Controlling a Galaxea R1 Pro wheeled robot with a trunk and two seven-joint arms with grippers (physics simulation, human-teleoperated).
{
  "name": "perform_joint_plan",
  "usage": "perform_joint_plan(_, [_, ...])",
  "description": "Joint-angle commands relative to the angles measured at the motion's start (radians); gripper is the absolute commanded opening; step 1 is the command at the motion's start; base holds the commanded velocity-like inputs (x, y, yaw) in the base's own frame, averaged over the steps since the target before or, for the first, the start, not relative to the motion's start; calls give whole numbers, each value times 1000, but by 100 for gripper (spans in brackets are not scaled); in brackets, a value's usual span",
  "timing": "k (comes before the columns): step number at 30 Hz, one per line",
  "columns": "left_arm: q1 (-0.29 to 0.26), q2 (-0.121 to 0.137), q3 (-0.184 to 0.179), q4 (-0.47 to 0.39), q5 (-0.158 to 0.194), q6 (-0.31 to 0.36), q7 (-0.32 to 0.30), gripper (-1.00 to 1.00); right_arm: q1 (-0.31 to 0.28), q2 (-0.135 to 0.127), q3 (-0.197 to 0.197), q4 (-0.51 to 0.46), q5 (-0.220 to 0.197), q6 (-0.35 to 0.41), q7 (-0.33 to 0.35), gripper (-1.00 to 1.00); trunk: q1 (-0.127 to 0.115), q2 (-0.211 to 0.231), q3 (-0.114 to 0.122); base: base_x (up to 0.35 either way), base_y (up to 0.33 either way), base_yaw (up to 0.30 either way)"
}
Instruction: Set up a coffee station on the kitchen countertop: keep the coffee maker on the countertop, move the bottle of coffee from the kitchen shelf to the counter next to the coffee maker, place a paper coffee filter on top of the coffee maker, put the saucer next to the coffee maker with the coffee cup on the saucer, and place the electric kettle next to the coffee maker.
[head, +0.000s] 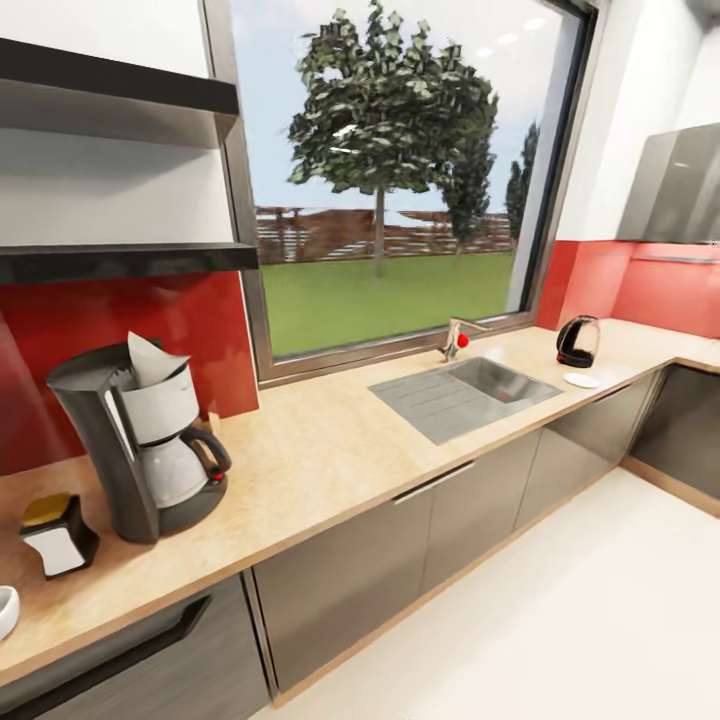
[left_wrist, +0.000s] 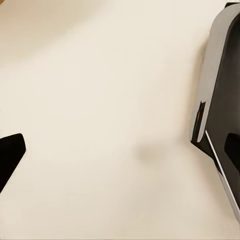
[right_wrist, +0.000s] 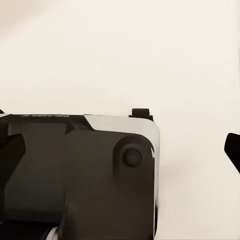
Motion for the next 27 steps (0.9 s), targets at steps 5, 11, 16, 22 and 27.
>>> perform_joint_plan(5, [1, -1, 4, -3, -4, 3, 0, 100, 0, -1, 8, 0, -10, 5, 2, 100, 1, -1, -1, 0, 0, -291])
perform_joint_plan(11, [1, -10, 4, -2, -7, 6, -1, 100, 0, -1, 8, 0, -10, 5, 2, 100, 1, -1, -1, 0, 0, -291])
perform_joint_plan(16, [1, -14, 4, -2, -10, 7, -1, 100, 0, -1, 8, 0, -10, 5, 2, 100, 1, -1, -1, 10, -21, -291])
perform_joint_plan(22, [1, -17, 2, -2, -12, 7, -1, 100, 0, -1, 8, 0, -10, 5, 2, 100, 1, -1, -1, 103, -186, -291])
perform_joint_plan(27, [1, -17, 2, -2, -13, 7, 0, 100, 0, -1, 9, 0, -10, 5, 2, 100, 1, -1, -1, 165, -231, -291])
